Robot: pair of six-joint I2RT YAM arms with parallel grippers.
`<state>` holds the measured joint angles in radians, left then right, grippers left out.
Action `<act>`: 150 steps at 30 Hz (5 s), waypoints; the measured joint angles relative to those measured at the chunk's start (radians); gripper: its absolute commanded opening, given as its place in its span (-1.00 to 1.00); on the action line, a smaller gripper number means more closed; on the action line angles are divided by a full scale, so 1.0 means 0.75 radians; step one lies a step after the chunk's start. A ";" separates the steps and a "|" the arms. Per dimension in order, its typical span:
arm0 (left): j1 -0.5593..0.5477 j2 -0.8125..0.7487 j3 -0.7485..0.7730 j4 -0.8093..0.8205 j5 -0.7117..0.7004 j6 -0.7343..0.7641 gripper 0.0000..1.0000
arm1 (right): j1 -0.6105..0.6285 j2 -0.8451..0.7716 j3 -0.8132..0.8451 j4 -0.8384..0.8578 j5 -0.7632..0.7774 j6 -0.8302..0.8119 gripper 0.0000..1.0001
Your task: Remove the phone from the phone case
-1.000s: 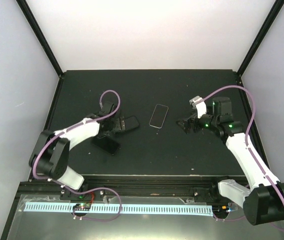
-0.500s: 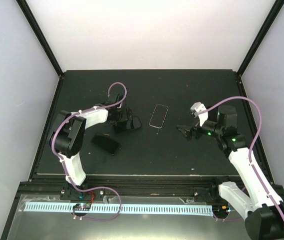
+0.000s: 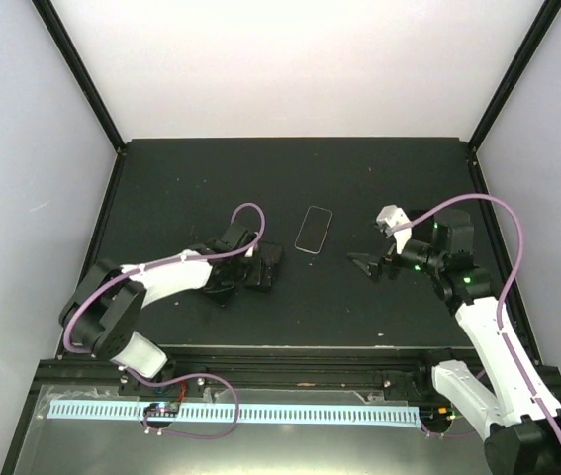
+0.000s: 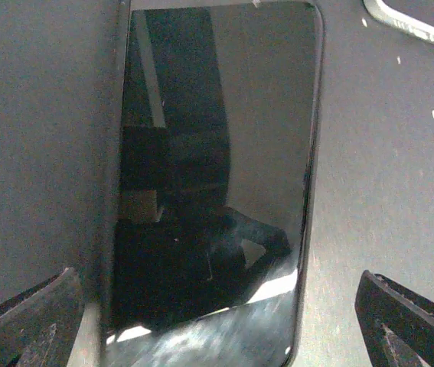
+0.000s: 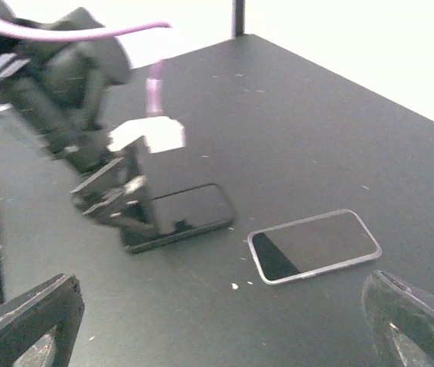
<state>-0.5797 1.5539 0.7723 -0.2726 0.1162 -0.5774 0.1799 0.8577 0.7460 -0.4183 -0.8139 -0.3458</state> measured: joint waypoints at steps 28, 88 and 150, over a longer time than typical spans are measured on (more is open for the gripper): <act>-0.285 -0.148 0.366 -0.548 -0.614 0.243 0.98 | 0.000 -0.046 0.037 0.030 0.368 0.220 0.99; -0.110 0.577 0.938 -0.899 -0.225 0.299 0.03 | 0.000 0.015 0.060 -0.052 0.274 0.102 0.70; -0.194 0.065 0.531 0.750 -0.036 -0.097 0.93 | 0.220 0.515 0.548 -0.270 0.504 0.341 -0.99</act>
<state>-0.7254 1.6028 1.1706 0.2897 0.0891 -0.6502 0.3450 1.2438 1.1568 -0.6205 -0.4362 -0.0898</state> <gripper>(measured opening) 0.989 0.099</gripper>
